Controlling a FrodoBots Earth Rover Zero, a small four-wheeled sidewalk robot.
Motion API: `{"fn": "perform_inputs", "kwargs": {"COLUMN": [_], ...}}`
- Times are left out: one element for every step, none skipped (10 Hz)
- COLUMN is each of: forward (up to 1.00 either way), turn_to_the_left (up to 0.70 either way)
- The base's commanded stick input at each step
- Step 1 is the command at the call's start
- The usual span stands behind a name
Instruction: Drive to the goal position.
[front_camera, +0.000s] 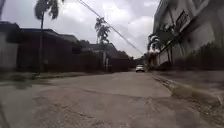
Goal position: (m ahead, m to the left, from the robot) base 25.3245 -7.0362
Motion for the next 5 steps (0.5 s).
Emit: {"fn": "perform_inputs", "kwargs": {"forward": [0.5, 0.5, 0.5, 0.5, 0.5], "turn_to_the_left": [0.0, 0.0, 0.0, 0.0, 0.0]}}
